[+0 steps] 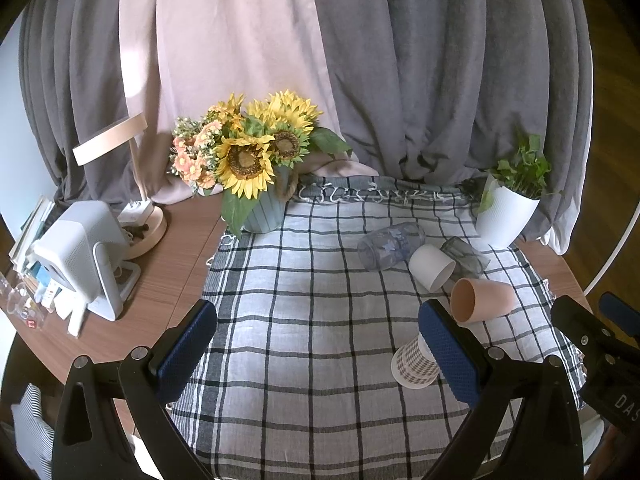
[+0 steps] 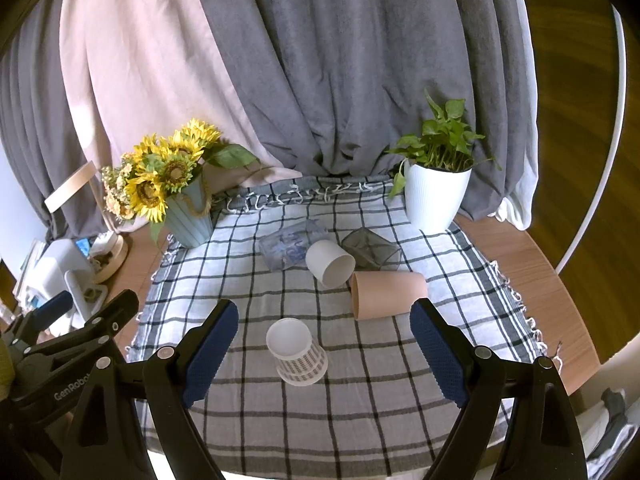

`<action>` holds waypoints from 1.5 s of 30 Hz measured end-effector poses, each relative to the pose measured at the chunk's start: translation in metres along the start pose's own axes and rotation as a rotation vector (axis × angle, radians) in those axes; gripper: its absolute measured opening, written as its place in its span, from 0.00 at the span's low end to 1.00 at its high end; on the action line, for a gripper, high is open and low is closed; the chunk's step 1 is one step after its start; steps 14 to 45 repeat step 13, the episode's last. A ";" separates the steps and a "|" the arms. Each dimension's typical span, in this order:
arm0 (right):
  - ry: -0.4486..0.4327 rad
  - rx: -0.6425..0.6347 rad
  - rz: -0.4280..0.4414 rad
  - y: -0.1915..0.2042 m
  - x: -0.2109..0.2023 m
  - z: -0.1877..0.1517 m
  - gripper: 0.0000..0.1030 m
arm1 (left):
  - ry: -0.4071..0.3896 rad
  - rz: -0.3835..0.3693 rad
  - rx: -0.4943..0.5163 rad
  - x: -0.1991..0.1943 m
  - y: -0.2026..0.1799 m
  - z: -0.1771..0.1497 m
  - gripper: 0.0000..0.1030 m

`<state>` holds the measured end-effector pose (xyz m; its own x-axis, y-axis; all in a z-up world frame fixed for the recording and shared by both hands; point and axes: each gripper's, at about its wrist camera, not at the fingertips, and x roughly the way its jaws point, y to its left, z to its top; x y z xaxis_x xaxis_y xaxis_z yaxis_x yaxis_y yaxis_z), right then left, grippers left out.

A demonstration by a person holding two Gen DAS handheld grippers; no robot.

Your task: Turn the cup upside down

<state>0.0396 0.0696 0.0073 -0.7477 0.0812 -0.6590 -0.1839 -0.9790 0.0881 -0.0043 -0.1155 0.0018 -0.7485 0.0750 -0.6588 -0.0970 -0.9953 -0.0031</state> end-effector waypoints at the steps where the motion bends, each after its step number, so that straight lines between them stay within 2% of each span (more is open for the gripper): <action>1: 0.000 0.000 -0.001 0.000 0.000 0.000 0.85 | 0.000 0.000 -0.001 0.000 0.000 0.000 1.00; 45: 0.005 -0.001 -0.001 -0.002 0.001 0.001 0.85 | 0.002 0.005 -0.001 0.002 0.003 -0.001 1.00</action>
